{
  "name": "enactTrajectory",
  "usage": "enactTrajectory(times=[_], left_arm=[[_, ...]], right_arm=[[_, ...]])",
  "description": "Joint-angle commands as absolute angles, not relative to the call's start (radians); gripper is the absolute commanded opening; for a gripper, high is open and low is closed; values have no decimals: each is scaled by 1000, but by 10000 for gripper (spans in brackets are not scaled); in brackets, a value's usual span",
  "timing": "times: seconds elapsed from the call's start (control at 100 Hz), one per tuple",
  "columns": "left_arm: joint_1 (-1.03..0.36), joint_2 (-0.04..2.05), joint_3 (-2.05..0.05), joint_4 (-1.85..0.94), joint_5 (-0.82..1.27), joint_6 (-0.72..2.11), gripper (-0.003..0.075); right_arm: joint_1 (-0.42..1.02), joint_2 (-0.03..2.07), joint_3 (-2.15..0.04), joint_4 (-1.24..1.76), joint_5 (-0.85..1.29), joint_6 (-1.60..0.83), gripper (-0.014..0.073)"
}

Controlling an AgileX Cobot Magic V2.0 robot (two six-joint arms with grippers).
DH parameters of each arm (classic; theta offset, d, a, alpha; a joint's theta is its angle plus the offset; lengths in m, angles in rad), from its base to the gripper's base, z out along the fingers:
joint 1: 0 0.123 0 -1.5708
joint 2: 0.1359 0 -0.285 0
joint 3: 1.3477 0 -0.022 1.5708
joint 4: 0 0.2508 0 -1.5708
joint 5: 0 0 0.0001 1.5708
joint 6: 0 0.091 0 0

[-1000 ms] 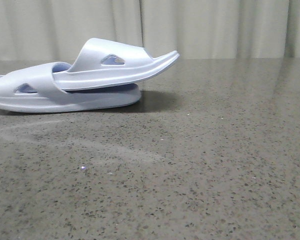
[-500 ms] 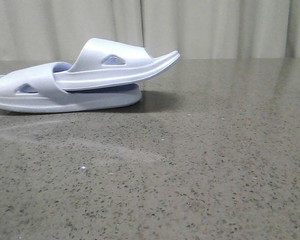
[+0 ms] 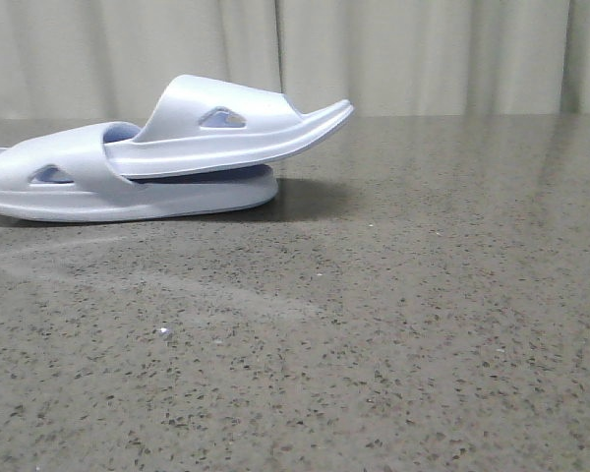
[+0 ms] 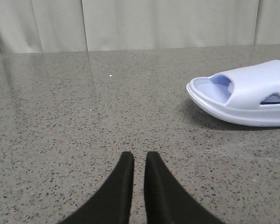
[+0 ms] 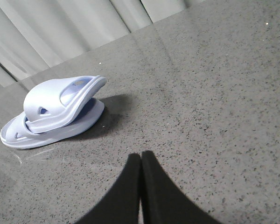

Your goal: Insert blue slippers together front up

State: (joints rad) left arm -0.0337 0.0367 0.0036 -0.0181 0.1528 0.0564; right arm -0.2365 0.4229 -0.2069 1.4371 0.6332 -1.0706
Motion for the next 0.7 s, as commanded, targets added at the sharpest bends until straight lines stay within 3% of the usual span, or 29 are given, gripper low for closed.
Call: enactTrajectory(times=[0.0, 0.69], left_arm=[[-44, 47, 12, -67, 82, 45, 15], [-44, 47, 12, -85, 82, 45, 15]], right_arm=[[-238, 425, -231, 1484, 637, -1074, -89], [-238, 425, -231, 1484, 637, -1074, -89]])
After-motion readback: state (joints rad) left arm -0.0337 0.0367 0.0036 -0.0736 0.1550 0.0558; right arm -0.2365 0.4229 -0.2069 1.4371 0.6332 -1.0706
